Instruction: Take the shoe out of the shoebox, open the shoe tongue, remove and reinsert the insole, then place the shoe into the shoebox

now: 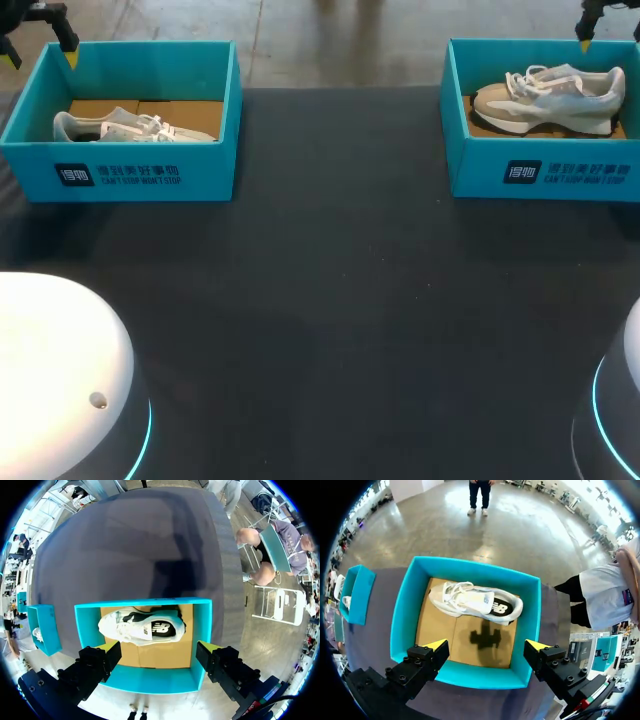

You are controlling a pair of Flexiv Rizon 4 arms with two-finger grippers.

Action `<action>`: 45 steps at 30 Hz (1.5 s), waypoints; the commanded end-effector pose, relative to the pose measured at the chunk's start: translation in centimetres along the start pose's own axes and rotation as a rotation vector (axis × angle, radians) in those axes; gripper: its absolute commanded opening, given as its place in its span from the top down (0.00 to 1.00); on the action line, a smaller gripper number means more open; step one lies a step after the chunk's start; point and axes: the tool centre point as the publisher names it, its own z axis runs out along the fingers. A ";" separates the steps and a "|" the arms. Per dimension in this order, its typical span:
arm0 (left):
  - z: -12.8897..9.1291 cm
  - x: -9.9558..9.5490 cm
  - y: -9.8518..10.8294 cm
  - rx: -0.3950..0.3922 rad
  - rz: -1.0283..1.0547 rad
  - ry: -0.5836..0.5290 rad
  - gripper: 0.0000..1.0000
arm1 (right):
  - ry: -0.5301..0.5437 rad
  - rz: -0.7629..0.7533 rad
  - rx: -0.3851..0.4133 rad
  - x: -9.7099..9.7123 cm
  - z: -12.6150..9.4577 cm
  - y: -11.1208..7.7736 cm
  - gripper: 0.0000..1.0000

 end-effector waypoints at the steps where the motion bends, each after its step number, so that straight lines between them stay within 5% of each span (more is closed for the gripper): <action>1: 0.0 0.0 -0.1 -0.002 0.000 0.002 0.00 | 0.010 0.001 0.041 -1.0 0.9 1.1 0.00; 16: 0.0 0.0 -0.1 -0.002 0.000 0.002 0.00 | 0.010 0.001 0.041 -1.0 0.9 1.1 0.00; 32: 0.0 0.0 -0.1 -0.002 0.000 0.002 0.00 | -0.091 0.023 0.047 -4.1 5.7 3.6 0.00; 45: 0.0 0.0 -0.1 -0.002 0.000 0.002 0.00 | -0.129 0.068 0.082 -5.5 9.2 4.0 0.00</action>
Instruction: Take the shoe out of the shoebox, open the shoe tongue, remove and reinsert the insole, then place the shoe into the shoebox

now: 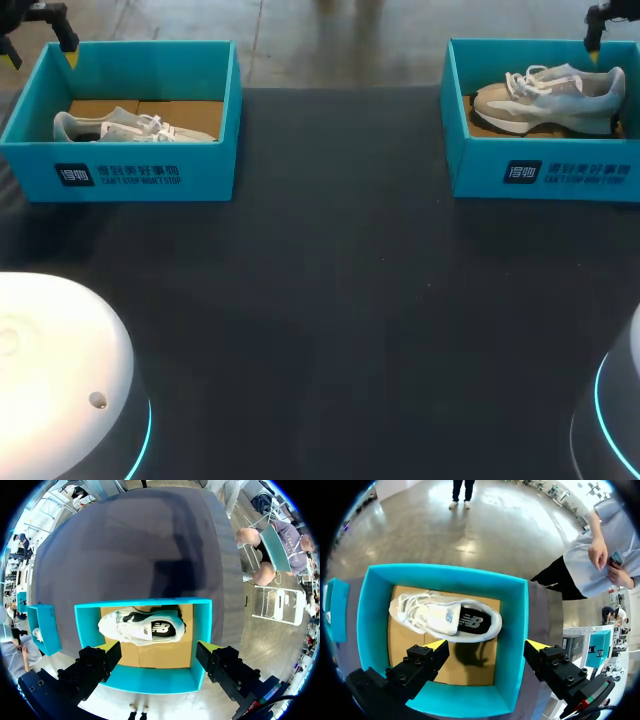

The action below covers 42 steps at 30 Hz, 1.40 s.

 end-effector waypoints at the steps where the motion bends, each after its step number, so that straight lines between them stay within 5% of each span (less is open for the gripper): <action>1: 0.0 0.0 -0.1 -0.002 0.001 0.002 0.00 | -0.008 0.008 0.024 -0.2 1.7 1.0 0.00; 22: 0.0 0.0 -0.1 -0.002 0.001 0.002 0.00 | -0.045 0.029 0.070 -0.6 5.3 1.2 0.06; 28: 0.0 0.0 -0.1 -0.002 0.001 0.002 0.00 | -0.041 0.036 0.080 -0.7 5.8 1.2 0.33; 30: 0.0 0.0 -0.1 -0.002 0.001 0.002 0.00 | -0.037 0.036 0.084 -0.6 5.9 1.2 0.53; 42: 0.0 0.0 -0.1 -0.002 0.001 0.002 0.00 | -0.033 0.042 0.097 -0.8 6.8 1.4 0.52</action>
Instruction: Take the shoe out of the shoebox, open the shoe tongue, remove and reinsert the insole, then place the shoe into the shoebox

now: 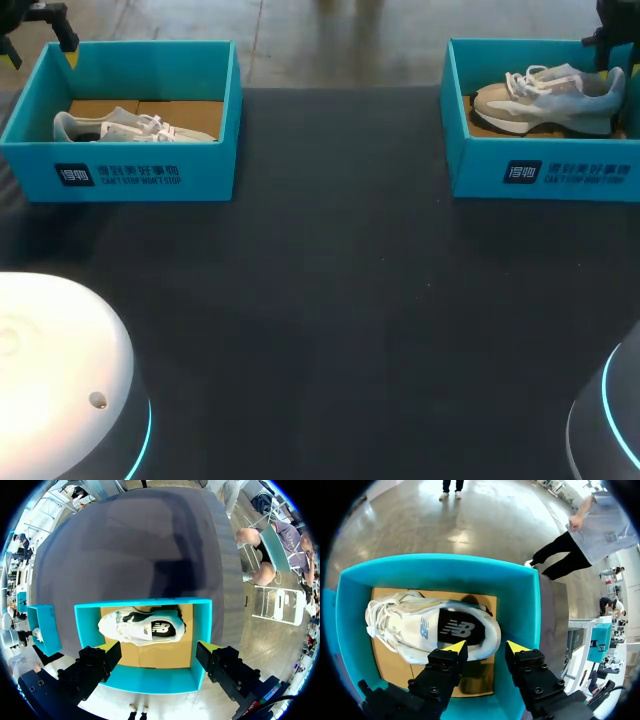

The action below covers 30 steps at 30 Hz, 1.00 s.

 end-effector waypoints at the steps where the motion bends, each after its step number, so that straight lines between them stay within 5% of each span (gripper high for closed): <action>1: 0.0 0.0 -0.1 -0.002 0.001 0.002 0.00 | 0.002 0.001 0.017 -0.1 0.7 0.9 0.52; 30: 0.0 0.0 -0.1 -0.002 0.001 0.002 0.00 | -0.008 0.020 0.062 -0.2 3.3 2.2 0.53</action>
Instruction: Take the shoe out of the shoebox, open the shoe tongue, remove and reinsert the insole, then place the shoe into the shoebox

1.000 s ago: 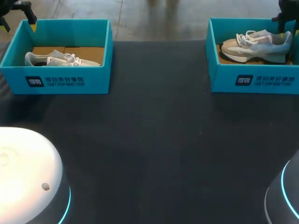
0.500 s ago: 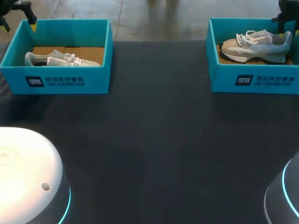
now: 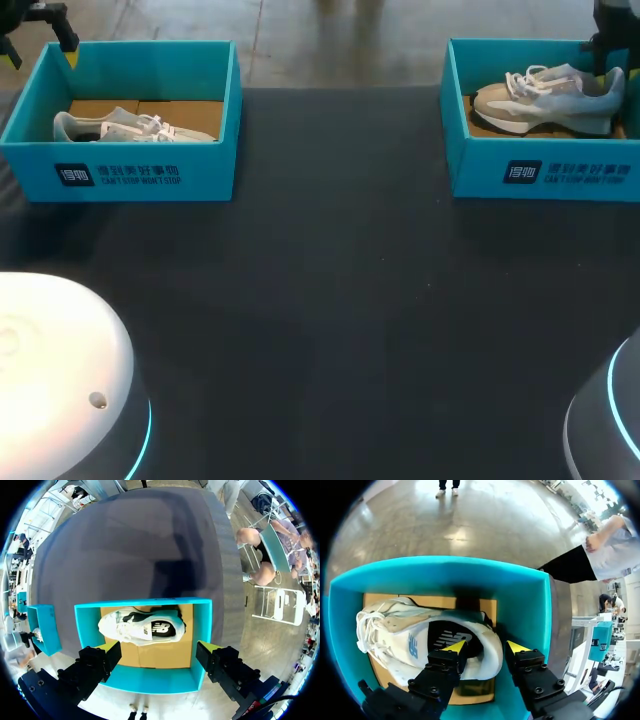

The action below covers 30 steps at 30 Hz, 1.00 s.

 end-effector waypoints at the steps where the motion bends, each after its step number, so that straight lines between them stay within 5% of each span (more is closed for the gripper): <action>1: 0.0 0.0 -0.1 -0.002 0.001 0.002 0.00 | 0.001 0.004 0.033 -0.1 0.8 0.9 0.53; 30: 0.0 0.0 -0.1 -0.002 0.001 0.002 0.00 | 0.030 0.052 0.097 0.2 3.6 0.5 0.53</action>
